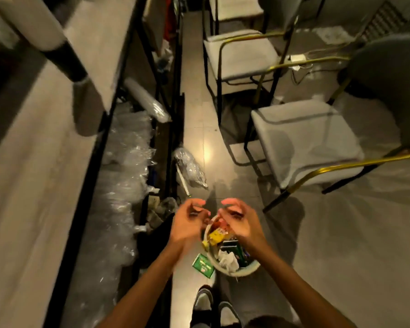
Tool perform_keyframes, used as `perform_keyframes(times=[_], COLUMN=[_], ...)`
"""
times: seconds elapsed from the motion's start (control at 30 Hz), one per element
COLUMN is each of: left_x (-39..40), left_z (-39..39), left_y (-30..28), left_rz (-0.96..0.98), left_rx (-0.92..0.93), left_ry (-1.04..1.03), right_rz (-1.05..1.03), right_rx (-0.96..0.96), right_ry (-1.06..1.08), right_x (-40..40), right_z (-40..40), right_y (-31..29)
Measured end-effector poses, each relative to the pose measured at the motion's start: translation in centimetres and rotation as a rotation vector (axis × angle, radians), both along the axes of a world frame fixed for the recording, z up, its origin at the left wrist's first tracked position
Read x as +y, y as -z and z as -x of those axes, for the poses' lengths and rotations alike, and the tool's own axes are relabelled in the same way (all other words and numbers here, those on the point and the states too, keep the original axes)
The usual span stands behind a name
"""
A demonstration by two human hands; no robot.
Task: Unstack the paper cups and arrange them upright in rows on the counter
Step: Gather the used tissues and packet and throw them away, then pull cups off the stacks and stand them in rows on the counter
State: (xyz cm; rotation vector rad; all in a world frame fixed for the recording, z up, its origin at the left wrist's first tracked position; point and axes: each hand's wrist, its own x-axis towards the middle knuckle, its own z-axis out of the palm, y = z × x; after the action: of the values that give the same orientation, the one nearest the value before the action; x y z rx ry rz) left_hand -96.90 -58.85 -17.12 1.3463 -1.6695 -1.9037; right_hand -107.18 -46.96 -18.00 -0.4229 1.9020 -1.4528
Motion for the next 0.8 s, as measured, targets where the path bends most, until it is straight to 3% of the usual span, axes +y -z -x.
perform_keyframes(times=[0.2,0.37,0.57,0.8], left_x=[-0.9,0.3,4.4,9.7], left_z=[-10.5,-21.6,-37.3,-54.5], left_y=[-16.6,-24.6,-27.4,-27.2], left_rz=[0.086,0.178,0.183,0.044], left_rx=[0.095,0.078,-0.045,-0.173], left_ry=[-0.248,-0.42,-0.669,-1.076], right_rz=[0.262,0.305,0.277,0.149], right_rx=[-0.18,-0.152,-0.183,-0.145], right_ry=[-0.24,-0.546,-0.883,-1.167], right_x=[-4.4,-7.5,-8.4,-9.1], right_z=[-7.6,-18.3,-32.0,-45.4], right_y=[-16.2,-22.5,-26.3,-28.5])
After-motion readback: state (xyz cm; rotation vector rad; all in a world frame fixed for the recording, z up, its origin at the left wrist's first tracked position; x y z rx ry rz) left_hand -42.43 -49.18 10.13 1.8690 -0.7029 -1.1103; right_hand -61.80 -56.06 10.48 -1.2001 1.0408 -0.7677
